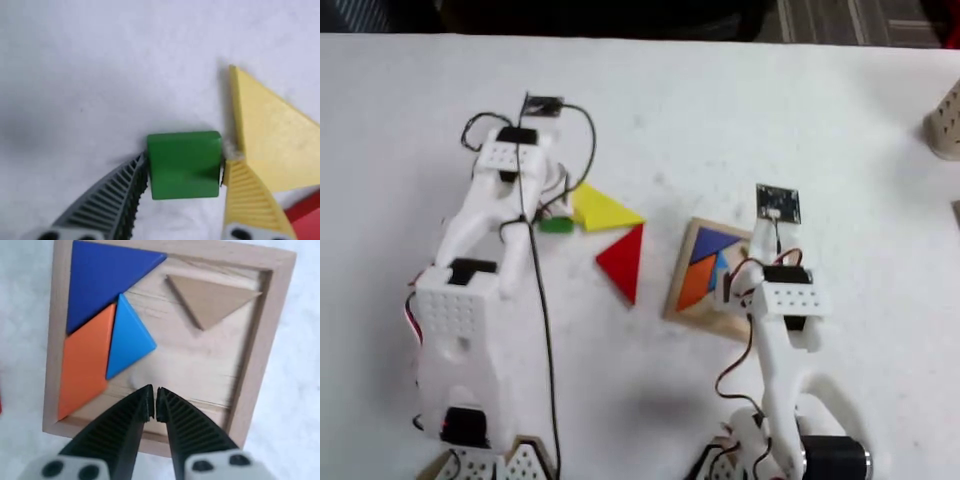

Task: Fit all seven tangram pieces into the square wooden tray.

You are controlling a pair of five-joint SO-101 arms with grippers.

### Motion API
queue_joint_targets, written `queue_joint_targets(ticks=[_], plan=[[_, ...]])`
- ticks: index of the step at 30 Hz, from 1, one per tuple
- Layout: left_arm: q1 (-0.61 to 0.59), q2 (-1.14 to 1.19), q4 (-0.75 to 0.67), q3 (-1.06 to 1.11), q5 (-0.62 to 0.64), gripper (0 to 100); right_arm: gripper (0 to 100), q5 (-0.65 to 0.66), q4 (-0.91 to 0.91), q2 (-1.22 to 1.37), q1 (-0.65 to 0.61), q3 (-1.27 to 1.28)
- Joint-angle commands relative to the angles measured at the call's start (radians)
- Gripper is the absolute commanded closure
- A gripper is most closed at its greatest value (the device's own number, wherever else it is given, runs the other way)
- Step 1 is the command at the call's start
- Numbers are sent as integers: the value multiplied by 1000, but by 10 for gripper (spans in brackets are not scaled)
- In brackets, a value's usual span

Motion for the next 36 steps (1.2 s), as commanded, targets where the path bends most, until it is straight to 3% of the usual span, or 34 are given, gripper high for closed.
queue_joint_targets(ticks=[1,3,12,24,36], plan=[[-12,-1,18,-23,0,807,981,14,-15,-36,4,-6],[-10,-1,14,-23,-5,866,981,14,-15,-36,4,-6],[-10,-5,29,-21,-5,871,981,14,-16,-36,5,-6],[-1,-134,245,-78,-5,871,981,15,-41,-36,51,-3],[179,-300,362,-77,-3,871,978,15,-42,-36,186,-2]])
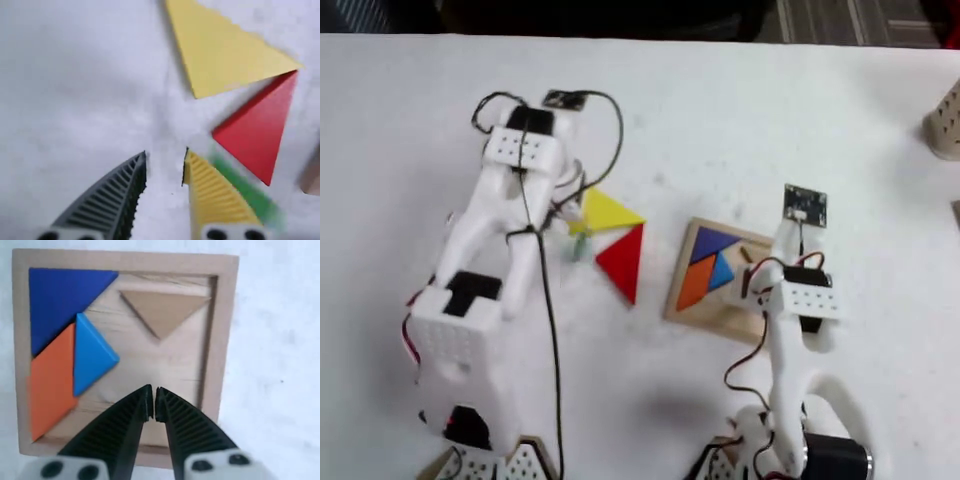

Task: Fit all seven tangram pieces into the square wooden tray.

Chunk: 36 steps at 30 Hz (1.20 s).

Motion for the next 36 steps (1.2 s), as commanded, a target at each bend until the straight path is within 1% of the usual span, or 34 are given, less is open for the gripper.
queue_joint_targets(ticks=[1,6,10,12,14,16,18,21,23,26,28,30,33,36], plan=[[101,-97,25,-37,2,871,978,14,-16,-36,77,-3],[209,-119,20,-37,2,871,978,15,-39,-42,191,29],[214,-130,15,-37,0,871,978,17,-77,-39,239,48],[213,-122,14,-34,-3,871,978,43,-82,-38,243,48],[220,-131,-3,18,-41,850,978,60,-82,-38,243,49],[223,-145,-21,72,-72,793,978,60,-81,-45,243,49],[223,-180,-71,144,-49,756,978,57,-81,-45,249,46],[223,-265,-169,287,-58,755,978,63,-73,-50,305,12],[223,-335,-256,411,-81,755,978,68,-62,-70,415,-23],[223,-450,-388,594,-123,755,978,158,-53,-119,613,-71],[228,-529,-439,684,-149,753,978,206,-53,-153,737,-84],[249,-595,-462,746,-169,752,977,259,-53,-174,835,-86],[292,-661,-476,816,-192,752,967,377,-25,-180,963,-86],[317,-684,-476,855,-190,752,885,466,-18,-180,1084,-86]])
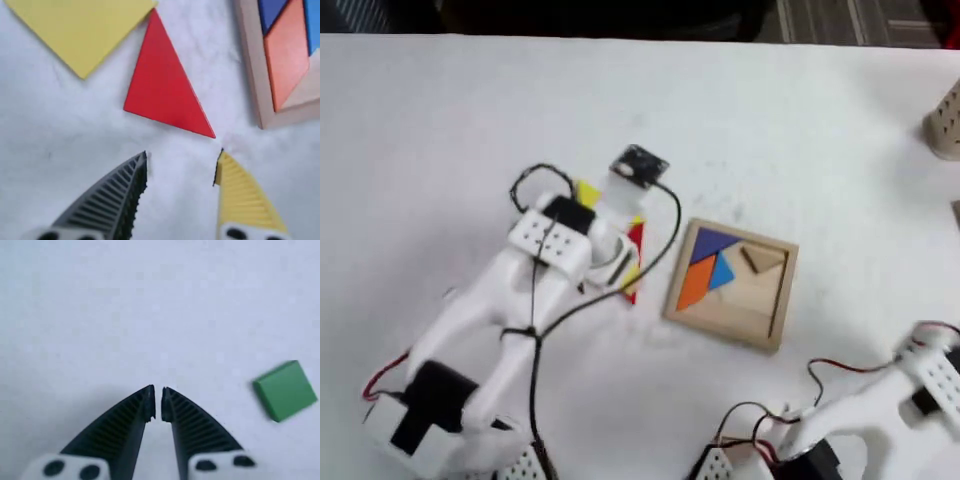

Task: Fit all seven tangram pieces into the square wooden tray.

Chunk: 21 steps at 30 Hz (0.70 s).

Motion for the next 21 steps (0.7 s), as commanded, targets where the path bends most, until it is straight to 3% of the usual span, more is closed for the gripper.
queue_joint_targets(ticks=[1,6,13,21], plan=[[44,-82,-23,37,-12,751,859,117,7,-38,151,-46],[4,-90,-43,106,-40,733,814,275,-82,-38,288,-43],[-110,-88,-127,186,-51,648,811,433,-213,159,285,-72],[-105,-88,-201,250,-48,645,811,595,-262,550,285,-276]])
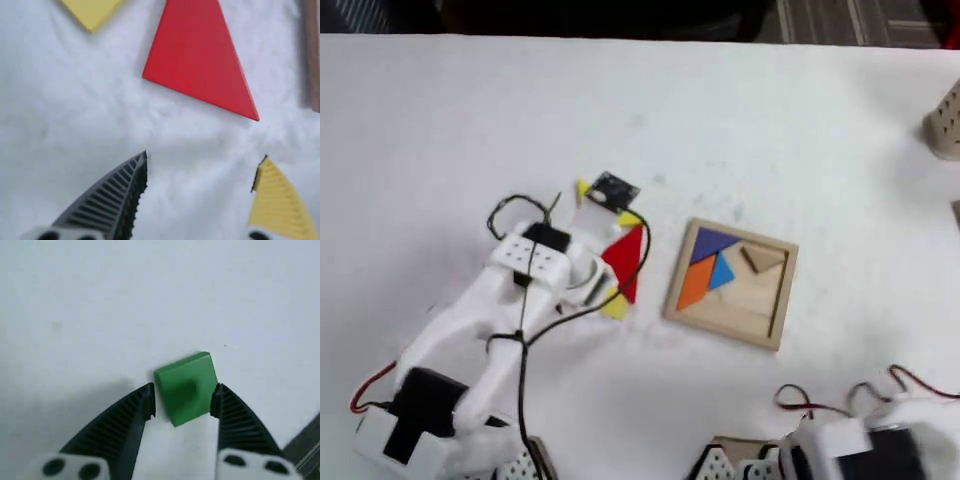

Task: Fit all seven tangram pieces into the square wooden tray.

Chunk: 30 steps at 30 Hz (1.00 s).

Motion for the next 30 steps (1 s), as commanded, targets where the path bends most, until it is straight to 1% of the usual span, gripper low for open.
queue_joint_targets(ticks=[1,6,13,16,18,24,26,28,30], plan=[[-7,-54,-26,-5,-5,645,811,100,-15,134,5,-146],[-7,-50,-28,-5,-5,645,811,252,7,249,7,-213],[-5,-48,-46,3,-6,645,810,388,5,252,7,-215],[-5,-48,-52,3,-6,645,810,470,5,257,8,-215],[-5,-48,-52,3,-6,645,811,491,7,259,8,-213],[-5,-48,-54,3,-6,645,815,496,7,260,8,-203],[-5,-48,-54,3,-6,645,819,520,5,260,10,-184],[-5,-48,-54,3,-6,645,860,571,5,260,10,-167],[-5,-48,-54,3,-6,645,938,598,5,260,8,-161]])
